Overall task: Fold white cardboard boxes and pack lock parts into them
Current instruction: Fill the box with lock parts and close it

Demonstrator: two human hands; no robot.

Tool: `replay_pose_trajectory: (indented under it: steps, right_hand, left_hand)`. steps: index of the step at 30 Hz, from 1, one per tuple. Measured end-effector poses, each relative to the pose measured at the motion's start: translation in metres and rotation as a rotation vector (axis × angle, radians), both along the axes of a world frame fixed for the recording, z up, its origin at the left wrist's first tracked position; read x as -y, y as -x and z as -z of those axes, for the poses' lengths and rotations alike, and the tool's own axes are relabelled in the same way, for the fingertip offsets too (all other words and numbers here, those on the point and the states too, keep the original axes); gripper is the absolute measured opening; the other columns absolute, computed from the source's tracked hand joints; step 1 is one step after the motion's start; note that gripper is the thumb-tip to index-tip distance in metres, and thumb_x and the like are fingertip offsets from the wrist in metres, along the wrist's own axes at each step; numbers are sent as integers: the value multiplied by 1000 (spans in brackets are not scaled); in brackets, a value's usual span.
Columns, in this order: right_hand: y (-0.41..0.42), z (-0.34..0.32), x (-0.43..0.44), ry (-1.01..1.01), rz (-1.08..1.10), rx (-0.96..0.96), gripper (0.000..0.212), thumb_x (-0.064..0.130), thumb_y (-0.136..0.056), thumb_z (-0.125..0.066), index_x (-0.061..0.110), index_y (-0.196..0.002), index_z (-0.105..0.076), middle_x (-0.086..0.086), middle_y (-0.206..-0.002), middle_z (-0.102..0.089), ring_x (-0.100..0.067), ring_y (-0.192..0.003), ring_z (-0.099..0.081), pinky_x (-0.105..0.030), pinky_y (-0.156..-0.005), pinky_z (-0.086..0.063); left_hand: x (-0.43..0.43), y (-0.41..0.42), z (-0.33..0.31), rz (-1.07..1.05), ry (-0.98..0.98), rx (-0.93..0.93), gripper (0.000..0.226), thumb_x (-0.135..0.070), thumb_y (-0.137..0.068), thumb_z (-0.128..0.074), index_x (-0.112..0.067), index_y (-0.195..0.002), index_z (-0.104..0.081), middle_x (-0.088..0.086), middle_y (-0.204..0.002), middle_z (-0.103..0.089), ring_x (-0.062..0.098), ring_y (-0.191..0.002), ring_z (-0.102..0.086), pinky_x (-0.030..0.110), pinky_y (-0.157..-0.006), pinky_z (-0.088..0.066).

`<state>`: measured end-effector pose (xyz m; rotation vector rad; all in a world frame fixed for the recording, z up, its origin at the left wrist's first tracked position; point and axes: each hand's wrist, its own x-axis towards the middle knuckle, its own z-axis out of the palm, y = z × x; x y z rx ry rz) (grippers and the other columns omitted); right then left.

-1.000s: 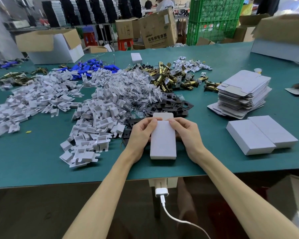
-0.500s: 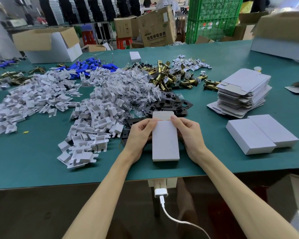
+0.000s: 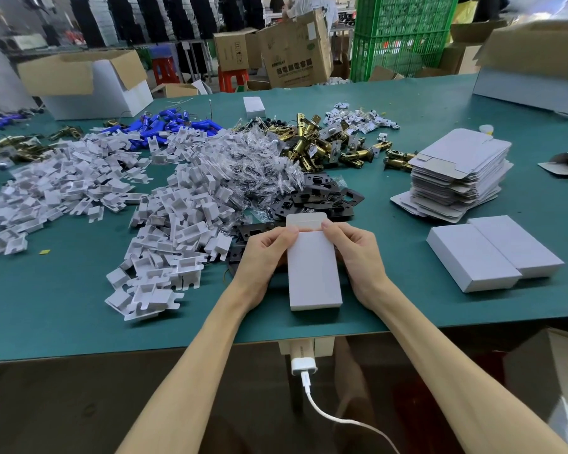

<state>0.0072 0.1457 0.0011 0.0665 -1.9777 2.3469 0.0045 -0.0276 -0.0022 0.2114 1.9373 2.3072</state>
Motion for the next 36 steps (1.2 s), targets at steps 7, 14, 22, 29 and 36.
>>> replay_pose_trajectory:
  steps: [7, 14, 22, 29, 36]
  right_hand:
    - [-1, 0, 0, -41, -8, -36, 24, 26, -101, -64, 15, -87, -81, -3, -89, -73, -19, -79, -65, -33, -69, -50]
    - [1, 3, -1, -30, 46, -106, 19, 25, -97, -70, 21, -114, -62, 0, -98, -73, -13, -86, -67, -30, -70, -55]
    - [4, 4, 1, -115, 0, -66, 27, 47, -92, -67, 25, -108, -69, 4, -104, -73, -11, -95, -67, -32, -80, -52]
    - [0, -1, 8, -322, -196, -90, 53, 43, -90, -69, 29, -140, -58, 3, -114, -73, -8, -98, -70, -21, -83, -52]
    - [-2, -1, 2, -67, -244, -58, 32, 24, -99, -65, 25, -132, -70, -1, -111, -77, -10, -90, -68, -20, -77, -53]
  left_hand:
    - [0, 1, 2, -27, 33, -31, 26, -23, -106, -58, -10, -115, -78, 13, -106, -74, 21, -90, -67, 34, -77, -56]
    - [0, 2, 0, -15, 0, -136, 39, -21, -104, -62, -30, -142, -62, 1, -96, -70, 17, -91, -62, 34, -81, -55]
    - [1, 2, 4, -134, -12, -66, 8, -21, -101, -67, -23, -101, -76, 4, -97, -73, 22, -89, -65, 33, -72, -57]
    - [2, 5, -2, -368, -213, -23, 31, -35, -96, -64, -5, -103, -61, 14, -96, -66, 26, -88, -61, 39, -78, -55]
    - [1, 5, -3, -331, -172, 16, 23, -26, -106, -58, -8, -93, -57, 10, -90, -65, 24, -84, -58, 39, -73, -52]
